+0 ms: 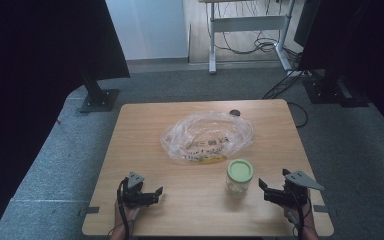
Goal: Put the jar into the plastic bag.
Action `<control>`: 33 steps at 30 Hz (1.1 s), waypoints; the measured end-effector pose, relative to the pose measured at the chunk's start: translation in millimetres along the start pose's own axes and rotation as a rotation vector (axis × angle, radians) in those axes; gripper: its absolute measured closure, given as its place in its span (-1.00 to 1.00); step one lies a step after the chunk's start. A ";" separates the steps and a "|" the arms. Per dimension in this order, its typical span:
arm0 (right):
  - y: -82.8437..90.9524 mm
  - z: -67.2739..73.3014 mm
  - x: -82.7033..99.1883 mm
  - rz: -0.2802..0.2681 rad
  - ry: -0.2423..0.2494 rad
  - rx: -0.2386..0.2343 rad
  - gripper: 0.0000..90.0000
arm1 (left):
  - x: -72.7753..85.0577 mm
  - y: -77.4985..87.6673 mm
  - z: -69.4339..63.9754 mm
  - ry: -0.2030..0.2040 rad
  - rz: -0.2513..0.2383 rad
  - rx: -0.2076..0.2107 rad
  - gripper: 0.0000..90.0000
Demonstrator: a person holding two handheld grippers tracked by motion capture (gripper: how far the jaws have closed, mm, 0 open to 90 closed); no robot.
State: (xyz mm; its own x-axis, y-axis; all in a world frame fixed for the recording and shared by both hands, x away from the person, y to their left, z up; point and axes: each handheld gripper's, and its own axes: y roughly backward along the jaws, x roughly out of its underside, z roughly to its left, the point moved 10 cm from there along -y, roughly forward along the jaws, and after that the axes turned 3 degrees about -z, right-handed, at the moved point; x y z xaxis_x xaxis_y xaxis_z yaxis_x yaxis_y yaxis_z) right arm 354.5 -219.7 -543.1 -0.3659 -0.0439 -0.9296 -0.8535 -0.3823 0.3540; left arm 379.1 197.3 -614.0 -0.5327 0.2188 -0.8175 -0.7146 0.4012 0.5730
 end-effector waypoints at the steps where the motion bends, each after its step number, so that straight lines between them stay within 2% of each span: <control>1: 0.4 1.2 -0.7 -0.001 0.003 -0.004 -0.93 | 0.0 -0.1 -0.1 -0.001 0.000 -0.001 -0.92; 24: 1.3 27.3 -6.6 -0.005 0.052 -0.064 -0.93 | 0.8 -1.0 -0.5 -0.007 0.011 0.001 -0.93; 33: -0.4 37.7 -7.7 -0.008 0.052 -0.097 -0.94 | 1.0 -1.3 -0.7 -0.009 0.015 0.001 -0.93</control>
State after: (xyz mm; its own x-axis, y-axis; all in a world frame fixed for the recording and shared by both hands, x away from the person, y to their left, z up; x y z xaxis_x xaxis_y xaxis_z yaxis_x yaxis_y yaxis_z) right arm 343.7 -184.4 -532.2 -0.3376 -0.0871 -0.9372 -0.8154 -0.4704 0.3374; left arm 379.3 196.3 -615.5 -0.5391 0.2328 -0.8094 -0.7063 0.3986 0.5851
